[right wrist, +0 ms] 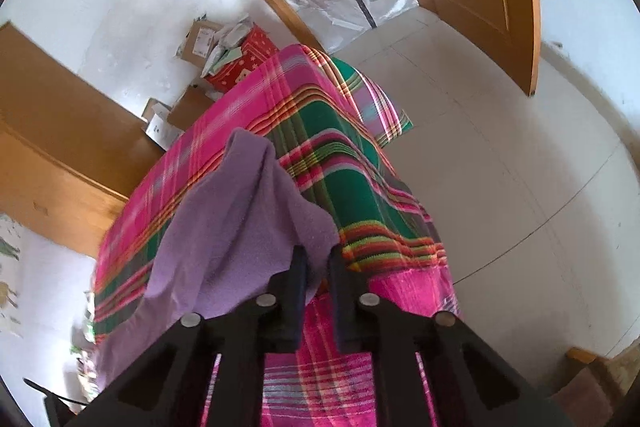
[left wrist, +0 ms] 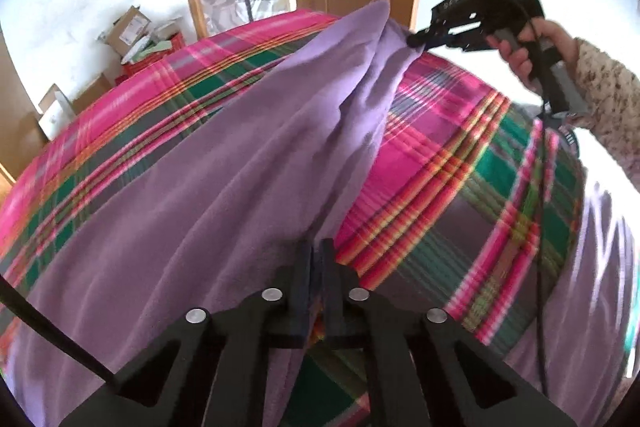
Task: Fold clothes
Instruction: 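Lift the held purple fabric with the right gripper and drag it along the bed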
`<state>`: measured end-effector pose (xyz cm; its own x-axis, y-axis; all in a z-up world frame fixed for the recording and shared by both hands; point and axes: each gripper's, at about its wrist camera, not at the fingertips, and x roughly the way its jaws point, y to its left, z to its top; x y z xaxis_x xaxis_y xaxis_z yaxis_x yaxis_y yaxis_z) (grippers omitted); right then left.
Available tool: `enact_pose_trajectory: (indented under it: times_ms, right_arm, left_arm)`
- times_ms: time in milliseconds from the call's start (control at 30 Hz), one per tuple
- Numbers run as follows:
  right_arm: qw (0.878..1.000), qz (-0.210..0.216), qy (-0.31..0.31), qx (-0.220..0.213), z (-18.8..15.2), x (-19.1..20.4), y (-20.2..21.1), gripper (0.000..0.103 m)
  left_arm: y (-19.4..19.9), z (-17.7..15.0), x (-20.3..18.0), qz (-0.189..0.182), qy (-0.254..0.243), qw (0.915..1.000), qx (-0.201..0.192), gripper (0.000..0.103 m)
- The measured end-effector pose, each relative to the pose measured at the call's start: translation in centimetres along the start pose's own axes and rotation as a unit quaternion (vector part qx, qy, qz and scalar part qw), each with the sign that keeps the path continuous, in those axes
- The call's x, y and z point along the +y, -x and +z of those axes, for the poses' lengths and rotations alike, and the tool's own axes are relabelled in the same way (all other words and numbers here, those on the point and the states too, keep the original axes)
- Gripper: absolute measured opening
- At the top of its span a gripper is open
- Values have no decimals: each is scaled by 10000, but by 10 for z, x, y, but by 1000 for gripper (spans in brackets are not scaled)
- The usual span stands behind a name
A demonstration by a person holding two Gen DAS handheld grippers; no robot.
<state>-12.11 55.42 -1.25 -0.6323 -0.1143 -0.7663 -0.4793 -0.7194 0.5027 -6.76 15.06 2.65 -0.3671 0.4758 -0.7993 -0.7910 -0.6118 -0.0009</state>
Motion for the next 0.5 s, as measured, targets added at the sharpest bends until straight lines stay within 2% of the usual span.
enact_pose_trajectory:
  times_ms: [267, 400, 500]
  right_arm:
    - [9985, -301, 214, -408, -7, 14, 39, 9]
    - [9974, -485, 269, -458, -12, 14, 64, 9]
    - [9950, -796, 444, -403, -22, 13, 76, 9]
  left_arm:
    - [30, -4, -12, -363, -190, 9987, -308, 3]
    - [49, -7, -18, -584, -216, 9972, -422, 3]
    - [55, -12, -24, -719, -299, 9962, -379, 3]
